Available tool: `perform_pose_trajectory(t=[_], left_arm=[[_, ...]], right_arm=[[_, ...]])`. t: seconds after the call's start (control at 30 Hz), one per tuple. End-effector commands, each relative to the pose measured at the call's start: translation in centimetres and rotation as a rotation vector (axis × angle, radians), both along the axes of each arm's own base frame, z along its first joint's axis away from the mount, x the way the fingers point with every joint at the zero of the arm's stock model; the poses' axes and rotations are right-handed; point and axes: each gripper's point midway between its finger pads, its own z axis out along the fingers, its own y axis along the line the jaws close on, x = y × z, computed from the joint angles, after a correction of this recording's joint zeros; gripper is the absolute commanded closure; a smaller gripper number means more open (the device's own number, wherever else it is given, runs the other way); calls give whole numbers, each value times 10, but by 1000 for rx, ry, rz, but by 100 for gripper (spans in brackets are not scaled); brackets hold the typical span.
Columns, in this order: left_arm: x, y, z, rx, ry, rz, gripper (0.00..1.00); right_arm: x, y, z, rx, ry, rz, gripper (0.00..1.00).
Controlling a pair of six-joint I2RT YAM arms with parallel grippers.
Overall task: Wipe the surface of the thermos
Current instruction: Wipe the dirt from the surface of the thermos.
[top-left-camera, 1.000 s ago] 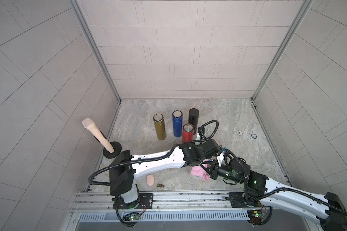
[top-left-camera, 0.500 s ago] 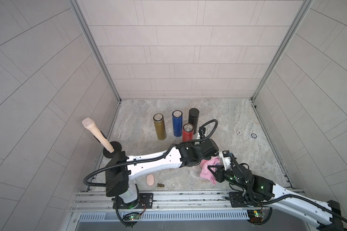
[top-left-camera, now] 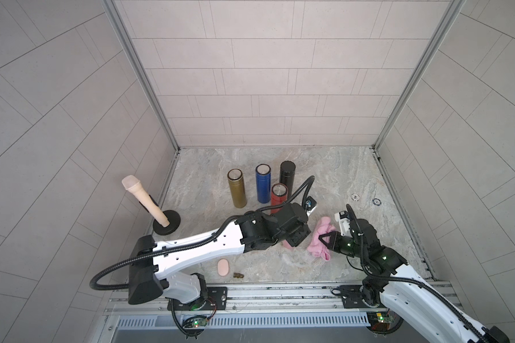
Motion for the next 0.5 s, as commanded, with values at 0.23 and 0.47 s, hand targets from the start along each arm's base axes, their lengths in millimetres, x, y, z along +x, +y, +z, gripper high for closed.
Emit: perform_pose_trajectory(t=[0.23,0.47], left_arm=[[-1,-19,16,-112,-173,-192,100],[0,-13,25,-206,-201,-173,100]], right_arm=[[-6,47,37,148,25,361,100],[-5,46,22,123,66,365,100]])
